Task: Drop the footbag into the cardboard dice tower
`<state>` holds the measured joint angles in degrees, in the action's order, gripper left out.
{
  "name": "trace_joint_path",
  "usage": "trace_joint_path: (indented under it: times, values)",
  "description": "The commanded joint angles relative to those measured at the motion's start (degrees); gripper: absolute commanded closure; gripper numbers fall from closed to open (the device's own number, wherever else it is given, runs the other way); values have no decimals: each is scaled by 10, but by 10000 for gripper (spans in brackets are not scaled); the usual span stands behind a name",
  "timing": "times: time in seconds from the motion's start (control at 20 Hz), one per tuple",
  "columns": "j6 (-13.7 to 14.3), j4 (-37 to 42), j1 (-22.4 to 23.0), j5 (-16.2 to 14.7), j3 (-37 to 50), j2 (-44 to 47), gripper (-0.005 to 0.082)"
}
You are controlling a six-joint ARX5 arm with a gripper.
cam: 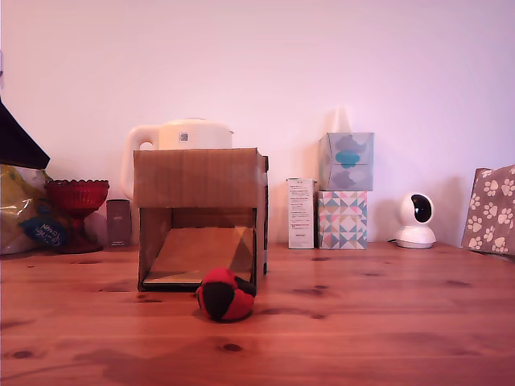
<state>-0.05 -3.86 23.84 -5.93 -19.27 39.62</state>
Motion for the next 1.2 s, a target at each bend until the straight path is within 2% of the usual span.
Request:
trace_joint_path:
  times: [0.0, 0.3, 0.5, 0.6, 0.75, 1.0, 1.15]
  values:
    - [1, 13, -2, 0, 7, 1, 793]
    - [1, 17, -2, -5, 7, 1, 793]
    - [-12, 79, 2, -75, 7, 2, 793]
    - [-32, 104, 14, -95, 7, 2, 793]
    - [-36, 138, 53, -97, 7, 25, 793]
    - [-42, 210, 133, -89, 6, 118, 793]
    - [-42, 232, 157, -79, 5, 171, 793]
